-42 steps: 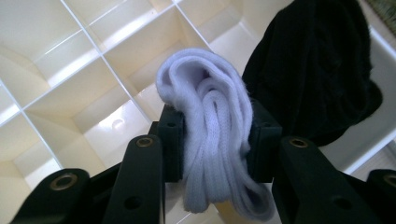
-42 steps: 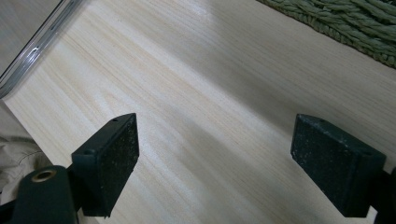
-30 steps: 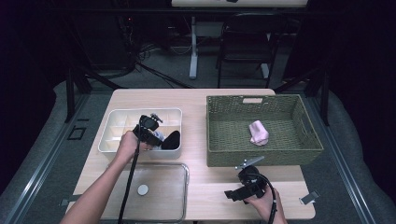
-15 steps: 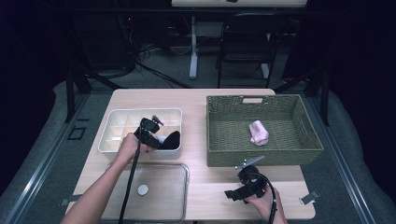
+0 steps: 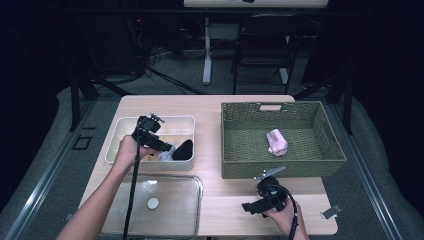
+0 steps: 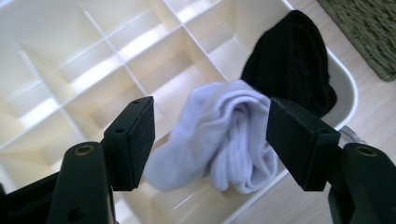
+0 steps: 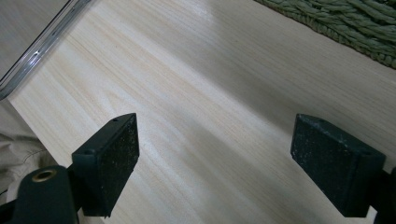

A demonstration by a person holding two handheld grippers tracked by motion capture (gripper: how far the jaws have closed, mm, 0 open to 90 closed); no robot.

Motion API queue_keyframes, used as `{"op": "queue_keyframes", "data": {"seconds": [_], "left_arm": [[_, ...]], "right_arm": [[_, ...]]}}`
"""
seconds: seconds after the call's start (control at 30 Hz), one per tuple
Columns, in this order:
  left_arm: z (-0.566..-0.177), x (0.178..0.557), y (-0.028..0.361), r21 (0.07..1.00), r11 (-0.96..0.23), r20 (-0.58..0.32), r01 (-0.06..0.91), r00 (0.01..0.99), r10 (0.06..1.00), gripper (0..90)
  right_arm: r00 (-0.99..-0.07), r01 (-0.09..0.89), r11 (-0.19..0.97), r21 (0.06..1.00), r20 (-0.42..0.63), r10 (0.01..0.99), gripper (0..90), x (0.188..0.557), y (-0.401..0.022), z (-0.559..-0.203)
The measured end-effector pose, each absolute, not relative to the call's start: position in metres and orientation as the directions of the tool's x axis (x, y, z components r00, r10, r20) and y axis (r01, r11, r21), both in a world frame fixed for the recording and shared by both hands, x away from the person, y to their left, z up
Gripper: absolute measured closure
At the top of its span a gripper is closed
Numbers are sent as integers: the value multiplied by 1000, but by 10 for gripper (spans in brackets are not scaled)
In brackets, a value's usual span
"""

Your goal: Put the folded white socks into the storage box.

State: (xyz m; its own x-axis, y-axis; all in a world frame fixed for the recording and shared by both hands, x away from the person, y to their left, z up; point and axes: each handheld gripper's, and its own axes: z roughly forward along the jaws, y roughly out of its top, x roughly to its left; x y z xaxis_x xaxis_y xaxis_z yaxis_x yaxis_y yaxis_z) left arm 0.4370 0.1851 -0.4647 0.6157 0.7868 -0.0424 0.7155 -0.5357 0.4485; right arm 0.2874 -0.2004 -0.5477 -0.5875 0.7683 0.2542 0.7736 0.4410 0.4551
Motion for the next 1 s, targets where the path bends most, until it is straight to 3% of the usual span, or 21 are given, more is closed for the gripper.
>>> {"op": "queue_keyframes", "data": {"seconds": [0.13, 0.27, 0.37, 0.67, 0.87, 1.0], "left_arm": [[-476, 436, 182, 448, -534, -38, 717, 612, 790, 417], [-496, 439, 175, 428, -547, -57, 719, 626, 778, 640], [-503, 439, 166, 403, -579, -19, 709, 639, 769, 750], [-520, 446, 152, 266, -626, -4, 733, 650, 760, 798], [-518, 450, 162, 293, -594, -89, 749, 640, 763, 783], [-511, 446, 168, 338, -561, -130, 755, 628, 767, 722]], "right_arm": [[-590, 773, 449, 449, 248, 768, 149, 288, -199, -548], [-588, 775, 446, 447, 253, 768, 150, 288, -200, -549], [-591, 775, 450, 444, 254, 766, 151, 288, -199, -551], [-597, 774, 463, 431, 253, 762, 152, 288, -197, -550], [-594, 772, 455, 444, 252, 764, 152, 287, -198, -548], [-593, 773, 454, 443, 252, 764, 152, 288, -201, -547]]}}
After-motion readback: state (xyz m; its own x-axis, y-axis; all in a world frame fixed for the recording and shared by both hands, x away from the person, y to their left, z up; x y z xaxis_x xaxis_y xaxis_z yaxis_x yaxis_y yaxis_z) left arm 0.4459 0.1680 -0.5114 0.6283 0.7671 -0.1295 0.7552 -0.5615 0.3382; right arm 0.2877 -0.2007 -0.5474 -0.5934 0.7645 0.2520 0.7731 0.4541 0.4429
